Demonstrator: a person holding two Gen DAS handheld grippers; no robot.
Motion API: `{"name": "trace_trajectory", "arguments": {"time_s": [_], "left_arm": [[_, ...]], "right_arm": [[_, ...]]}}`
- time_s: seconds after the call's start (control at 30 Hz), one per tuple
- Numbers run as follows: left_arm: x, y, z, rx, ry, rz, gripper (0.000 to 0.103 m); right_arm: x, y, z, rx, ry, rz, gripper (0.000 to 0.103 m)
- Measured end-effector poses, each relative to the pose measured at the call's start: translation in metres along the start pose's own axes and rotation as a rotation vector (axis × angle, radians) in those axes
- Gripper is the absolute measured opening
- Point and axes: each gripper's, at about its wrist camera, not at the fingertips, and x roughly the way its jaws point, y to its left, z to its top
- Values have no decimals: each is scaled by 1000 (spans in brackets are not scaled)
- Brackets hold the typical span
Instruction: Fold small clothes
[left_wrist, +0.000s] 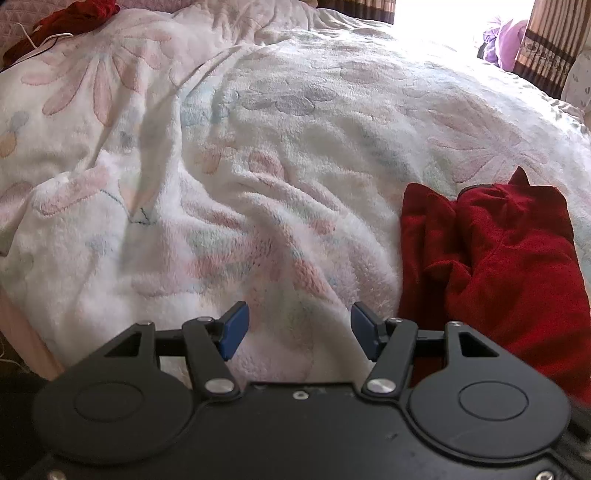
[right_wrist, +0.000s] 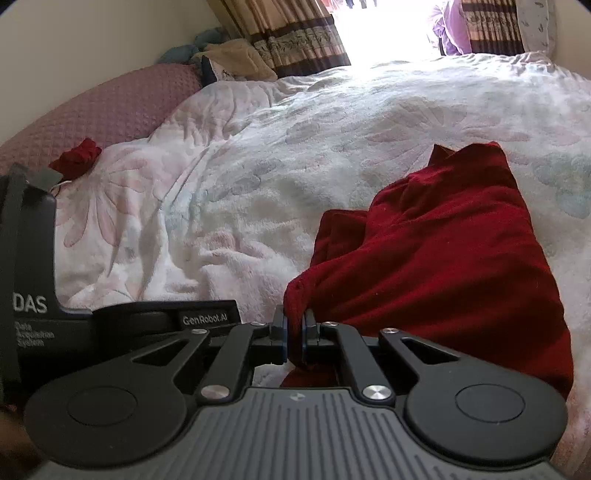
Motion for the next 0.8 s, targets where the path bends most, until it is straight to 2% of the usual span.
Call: {"name": "trace_trajectory", "arguments": {"time_s": [0.17, 0.23, 0.37, 0.53, 0.63, 0.7, 0.8], "left_arm": [[0, 1, 0, -1, 2, -1, 62], [0, 0, 0, 3, 4, -1, 62], [1, 0, 0, 8, 7, -1, 62], [1, -1, -2, 18, 9, -2, 62], [1, -1, -2, 19, 9, -2, 62], [1, -1, -2, 18, 9, -3, 62], [0, -1, -2, 20, 6, -7, 62]], "right_arm": [[34, -21, -19, 63, 121, -41, 7], [42, -26, -28, 57, 136, -59, 7], [42, -18, -32, 12, 132, -79, 7], [44, -22, -31, 23, 135, -69, 8], [43, -24, -28, 43, 136, -55, 11], [39, -24, -26, 53, 133, -36, 18], [32, -19, -20, 33, 131, -24, 19]]}}
